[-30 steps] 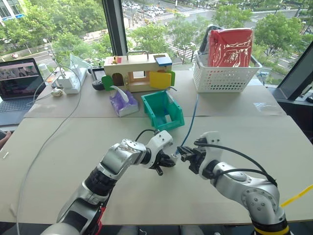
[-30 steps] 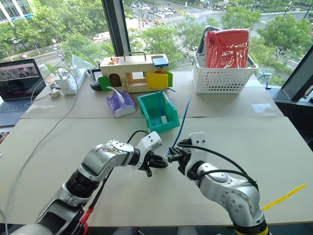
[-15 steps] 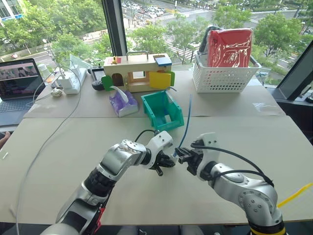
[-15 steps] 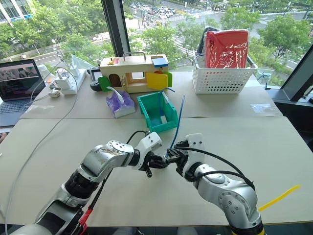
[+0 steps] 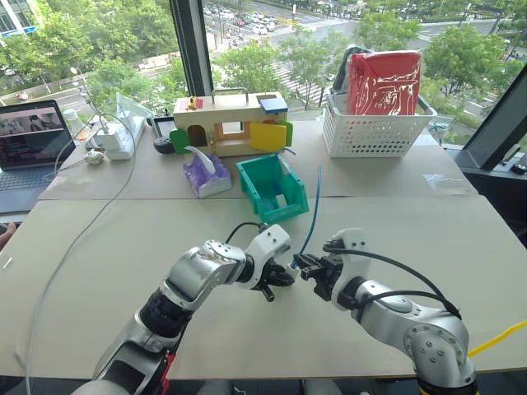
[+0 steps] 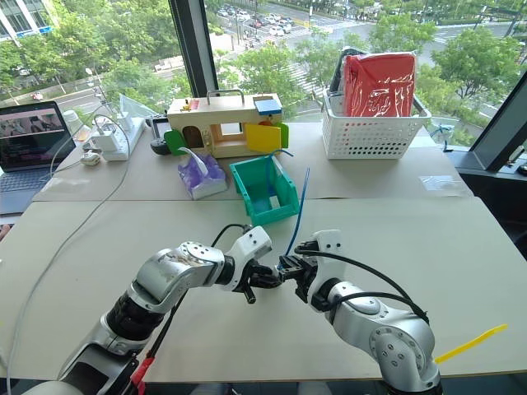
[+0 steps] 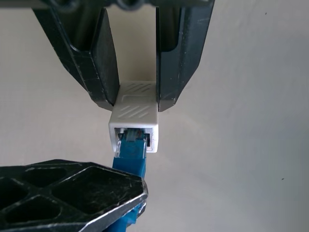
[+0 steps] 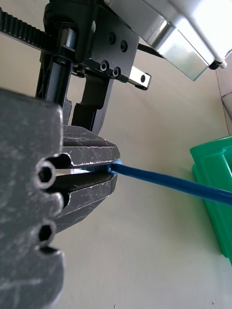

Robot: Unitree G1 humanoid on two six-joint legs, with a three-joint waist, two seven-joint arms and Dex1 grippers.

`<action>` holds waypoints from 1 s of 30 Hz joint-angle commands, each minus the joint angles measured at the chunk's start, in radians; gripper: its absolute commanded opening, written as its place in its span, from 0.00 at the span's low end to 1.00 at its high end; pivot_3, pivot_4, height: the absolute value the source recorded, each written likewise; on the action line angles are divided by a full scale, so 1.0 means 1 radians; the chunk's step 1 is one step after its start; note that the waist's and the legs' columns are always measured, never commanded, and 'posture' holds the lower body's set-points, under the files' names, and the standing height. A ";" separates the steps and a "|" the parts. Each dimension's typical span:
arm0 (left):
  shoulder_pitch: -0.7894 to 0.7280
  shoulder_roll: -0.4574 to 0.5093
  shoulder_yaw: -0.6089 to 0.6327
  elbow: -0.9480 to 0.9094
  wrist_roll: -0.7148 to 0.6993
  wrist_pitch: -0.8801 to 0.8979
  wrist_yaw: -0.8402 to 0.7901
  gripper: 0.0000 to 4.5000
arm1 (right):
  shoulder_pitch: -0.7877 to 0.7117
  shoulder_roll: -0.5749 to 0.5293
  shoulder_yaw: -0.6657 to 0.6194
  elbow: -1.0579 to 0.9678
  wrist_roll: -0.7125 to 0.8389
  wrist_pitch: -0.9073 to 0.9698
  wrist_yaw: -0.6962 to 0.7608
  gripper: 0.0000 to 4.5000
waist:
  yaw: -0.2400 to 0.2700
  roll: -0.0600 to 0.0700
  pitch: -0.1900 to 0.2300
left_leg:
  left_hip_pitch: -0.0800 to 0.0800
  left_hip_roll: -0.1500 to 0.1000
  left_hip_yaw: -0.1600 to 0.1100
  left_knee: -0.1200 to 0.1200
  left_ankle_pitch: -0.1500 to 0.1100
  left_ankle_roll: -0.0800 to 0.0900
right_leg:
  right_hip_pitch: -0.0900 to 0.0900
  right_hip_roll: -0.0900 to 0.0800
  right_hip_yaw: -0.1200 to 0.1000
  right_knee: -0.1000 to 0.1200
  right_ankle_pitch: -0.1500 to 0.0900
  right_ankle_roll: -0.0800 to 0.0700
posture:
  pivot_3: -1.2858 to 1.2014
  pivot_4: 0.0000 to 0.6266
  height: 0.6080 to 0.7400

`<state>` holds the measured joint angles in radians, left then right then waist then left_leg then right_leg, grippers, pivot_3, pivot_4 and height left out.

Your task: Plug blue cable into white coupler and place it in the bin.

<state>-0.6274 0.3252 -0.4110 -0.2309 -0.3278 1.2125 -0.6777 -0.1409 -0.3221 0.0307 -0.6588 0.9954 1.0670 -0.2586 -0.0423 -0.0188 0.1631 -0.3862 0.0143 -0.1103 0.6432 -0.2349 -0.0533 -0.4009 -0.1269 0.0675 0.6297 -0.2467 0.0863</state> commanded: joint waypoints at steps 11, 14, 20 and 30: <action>-0.017 0.102 0.029 -0.001 -0.043 -0.112 -0.093 0.89 | 0.020 0.024 0.033 0.034 0.027 0.089 0.047 0.00 | -0.011 0.000 0.000 | 0.002 0.001 0.000 -0.001 0.000 0.000 | 0.000 0.001 0.000 0.001 0.000 -0.001 | 0.52 0.24 1.00; -0.001 0.238 0.015 0.067 0.010 -0.310 -0.215 0.89 | 0.005 0.016 0.003 0.036 0.026 0.078 0.051 0.00 | -0.016 0.000 0.000 | 0.002 0.001 0.000 -0.001 0.000 0.000 | 0.000 0.002 0.000 0.001 -0.001 -0.001 | 0.52 0.24 1.00; 0.075 0.373 0.187 0.168 -0.032 -0.585 -0.378 0.89 | -0.131 -0.067 -0.121 0.068 0.093 0.090 0.108 0.00 | -0.011 0.000 0.000 | 0.000 0.001 0.000 -0.002 0.000 0.000 | -0.002 0.002 0.000 0.001 -0.001 -0.001 | 0.52 0.24 1.00; 0.332 0.310 0.388 0.084 -0.094 -0.697 -0.292 0.89 | -0.638 -0.243 -0.046 0.523 -0.089 -0.022 0.551 0.00 | -0.013 0.001 0.003 | -0.002 0.002 0.000 -0.002 0.000 0.000 | -0.004 0.002 0.000 0.001 0.000 -0.001 | 0.52 0.24 1.00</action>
<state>-0.3005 0.6408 -0.0748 -0.0721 -0.3946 0.5400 -0.9986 -0.7267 -0.5558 -0.0438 -0.2139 0.9659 1.1091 0.1892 -0.0551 -0.0181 0.1663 -0.3888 0.0156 -0.1101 0.6418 -0.2351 -0.0530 -0.4050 -0.1252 0.0680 0.6301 -0.2471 0.0850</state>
